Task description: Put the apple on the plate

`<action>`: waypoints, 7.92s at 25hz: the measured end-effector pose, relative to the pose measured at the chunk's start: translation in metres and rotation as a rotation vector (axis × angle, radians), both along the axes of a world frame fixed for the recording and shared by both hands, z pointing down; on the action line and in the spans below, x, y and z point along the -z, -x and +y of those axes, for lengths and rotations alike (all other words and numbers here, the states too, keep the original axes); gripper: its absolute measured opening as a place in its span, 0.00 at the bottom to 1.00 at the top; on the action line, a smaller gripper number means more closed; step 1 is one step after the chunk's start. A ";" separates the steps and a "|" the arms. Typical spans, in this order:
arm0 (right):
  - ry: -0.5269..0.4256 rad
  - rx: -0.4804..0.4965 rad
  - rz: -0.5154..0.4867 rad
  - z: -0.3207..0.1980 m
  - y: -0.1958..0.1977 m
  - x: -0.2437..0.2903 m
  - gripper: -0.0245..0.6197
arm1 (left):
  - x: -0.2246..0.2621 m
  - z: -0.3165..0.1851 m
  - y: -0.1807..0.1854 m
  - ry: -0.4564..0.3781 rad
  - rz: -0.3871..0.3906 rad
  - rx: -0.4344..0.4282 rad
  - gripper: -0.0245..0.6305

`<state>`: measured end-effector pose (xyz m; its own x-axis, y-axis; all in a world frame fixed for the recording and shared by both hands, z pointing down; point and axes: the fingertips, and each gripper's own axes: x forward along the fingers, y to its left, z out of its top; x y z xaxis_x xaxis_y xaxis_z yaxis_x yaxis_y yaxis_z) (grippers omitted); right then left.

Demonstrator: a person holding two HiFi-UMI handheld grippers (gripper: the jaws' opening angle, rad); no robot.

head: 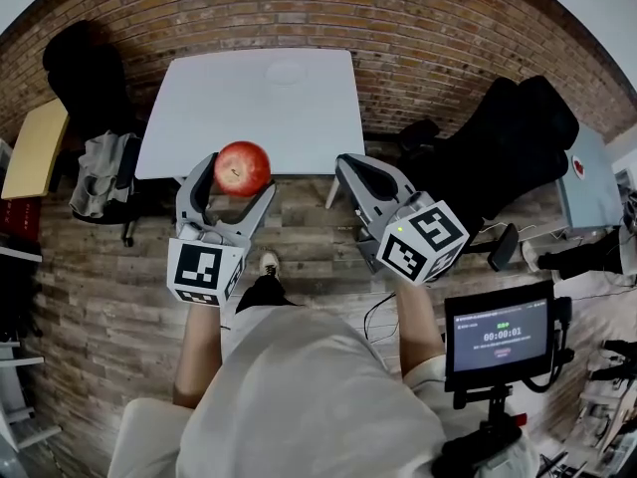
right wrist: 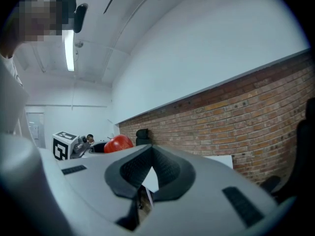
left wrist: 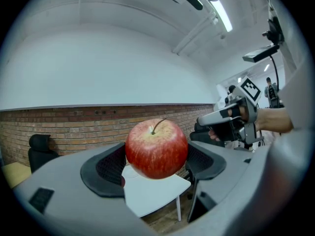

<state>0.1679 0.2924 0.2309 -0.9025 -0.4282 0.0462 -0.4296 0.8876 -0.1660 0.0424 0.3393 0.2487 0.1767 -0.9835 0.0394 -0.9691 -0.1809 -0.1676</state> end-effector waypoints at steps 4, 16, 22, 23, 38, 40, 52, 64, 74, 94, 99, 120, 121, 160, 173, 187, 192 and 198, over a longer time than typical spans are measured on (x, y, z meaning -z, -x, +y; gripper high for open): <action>0.010 -0.011 0.003 -0.013 0.000 -0.009 0.04 | -0.009 -0.013 0.001 0.007 0.005 -0.006 0.63; 0.008 -0.012 0.055 -0.042 0.014 -0.012 0.04 | -0.007 -0.054 0.015 -0.012 0.010 -0.042 0.63; 0.027 -0.013 0.047 -0.080 0.036 -0.015 0.04 | -0.012 -0.096 0.035 -0.002 0.019 -0.056 0.63; 0.026 -0.010 0.045 -0.086 0.040 -0.015 0.04 | -0.013 -0.102 0.038 0.000 0.021 -0.059 0.63; 0.033 -0.044 0.037 -0.170 0.087 -0.009 0.04 | -0.021 -0.198 0.096 0.054 0.040 -0.100 0.63; 0.032 -0.059 0.038 -0.181 0.093 -0.010 0.04 | -0.022 -0.209 0.104 0.061 0.041 -0.104 0.63; 0.060 -0.085 0.062 -0.241 0.134 -0.022 0.04 | -0.029 -0.277 0.138 0.082 0.043 -0.143 0.63; 0.037 -0.138 0.069 -0.290 0.156 -0.027 0.04 | -0.035 -0.332 0.165 0.098 0.040 -0.185 0.63; 0.026 -0.208 0.080 -0.319 0.167 -0.034 0.04 | -0.042 -0.366 0.175 0.113 0.036 -0.232 0.63; 0.108 -0.226 0.089 -0.340 0.172 -0.064 0.04 | -0.077 -0.404 0.169 0.188 0.038 -0.273 0.63; 0.131 -0.239 0.091 -0.355 0.173 -0.074 0.04 | -0.089 -0.421 0.170 0.219 0.047 -0.283 0.63; 0.217 -0.264 0.151 -0.410 0.153 -0.122 0.04 | -0.150 -0.485 0.153 0.271 0.040 -0.303 0.63; 0.220 -0.262 0.150 -0.411 0.152 -0.122 0.04 | -0.151 -0.484 0.152 0.277 0.040 -0.302 0.63; 0.371 -0.294 0.210 -0.454 0.137 -0.200 0.04 | -0.269 -0.551 0.144 0.470 0.041 -0.323 0.63; 0.405 -0.284 0.225 -0.453 0.137 -0.212 0.04 | -0.312 -0.564 0.158 0.529 -0.004 -0.278 0.63; 0.439 -0.283 0.245 -0.453 0.136 -0.225 0.04 | -0.347 -0.573 0.162 0.589 -0.024 -0.277 0.63; 0.446 -0.277 0.245 -0.452 0.140 -0.226 0.04 | -0.350 -0.573 0.159 0.606 -0.028 -0.287 0.63; 0.452 -0.275 0.244 -0.453 0.142 -0.229 0.04 | -0.358 -0.574 0.157 0.627 -0.029 -0.296 0.63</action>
<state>0.0256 -0.1605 0.4596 -0.7015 -0.5342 0.4717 -0.7074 0.6022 -0.3700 -0.1149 -0.2348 0.6071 0.4242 -0.6842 0.5933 -0.8610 -0.5077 0.0302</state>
